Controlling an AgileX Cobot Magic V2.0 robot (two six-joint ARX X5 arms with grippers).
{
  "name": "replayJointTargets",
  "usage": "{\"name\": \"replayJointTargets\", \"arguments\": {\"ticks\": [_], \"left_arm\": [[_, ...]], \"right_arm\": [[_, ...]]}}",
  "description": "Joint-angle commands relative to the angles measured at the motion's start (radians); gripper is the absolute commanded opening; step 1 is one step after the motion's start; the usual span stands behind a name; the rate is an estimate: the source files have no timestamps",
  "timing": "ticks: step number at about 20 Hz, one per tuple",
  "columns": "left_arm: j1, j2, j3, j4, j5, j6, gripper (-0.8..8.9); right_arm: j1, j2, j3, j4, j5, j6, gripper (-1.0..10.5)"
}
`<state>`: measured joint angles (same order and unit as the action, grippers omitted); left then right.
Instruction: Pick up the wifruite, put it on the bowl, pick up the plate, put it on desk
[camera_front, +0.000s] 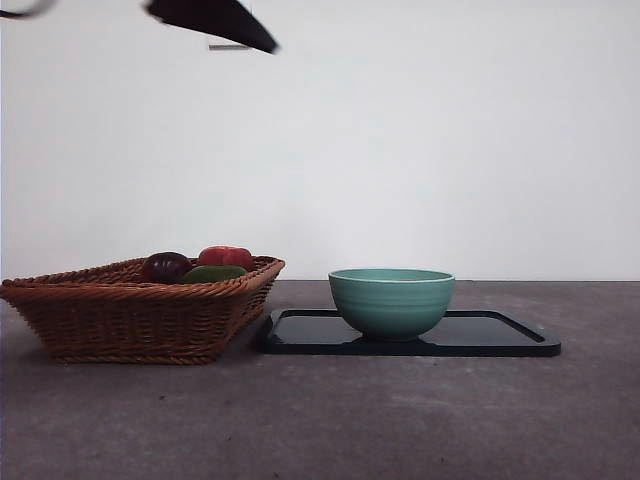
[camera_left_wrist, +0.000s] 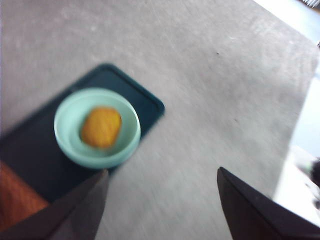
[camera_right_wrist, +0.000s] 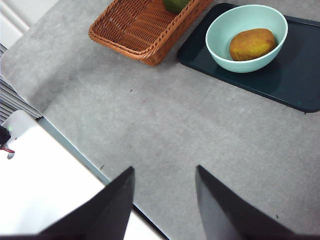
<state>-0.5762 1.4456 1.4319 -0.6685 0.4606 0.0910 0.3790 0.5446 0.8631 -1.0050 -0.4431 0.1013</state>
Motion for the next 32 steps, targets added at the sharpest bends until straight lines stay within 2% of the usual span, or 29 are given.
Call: {"name": "replayJointTargets", "arguments": {"ticks": [1,6,12,20,32], "left_arm": [[-0.016,0.148,0.122,0.012,-0.035,0.065,3.43],[-0.032,0.398,0.278,0.028,-0.071,0.136,3.43],[-0.066,0.546,0.293,0.121,-0.177,0.26,3.43],[-0.094,0.649,0.293,0.187,-0.177,0.27,3.43],[-0.1,0.733,0.293,0.198,-0.176,0.287,3.43]], "right_arm": [[0.005,0.002,0.008,0.009,-0.003,0.003,2.0],[0.005,0.002,0.008,0.009,-0.003,0.003,2.0],[0.005,0.002,0.008,-0.012,-0.003,0.003,2.0],[0.005,0.002,0.008,-0.029,-0.002,0.003,2.0],[0.005,0.002,0.008,-0.029,-0.002,0.004,2.0]]}}
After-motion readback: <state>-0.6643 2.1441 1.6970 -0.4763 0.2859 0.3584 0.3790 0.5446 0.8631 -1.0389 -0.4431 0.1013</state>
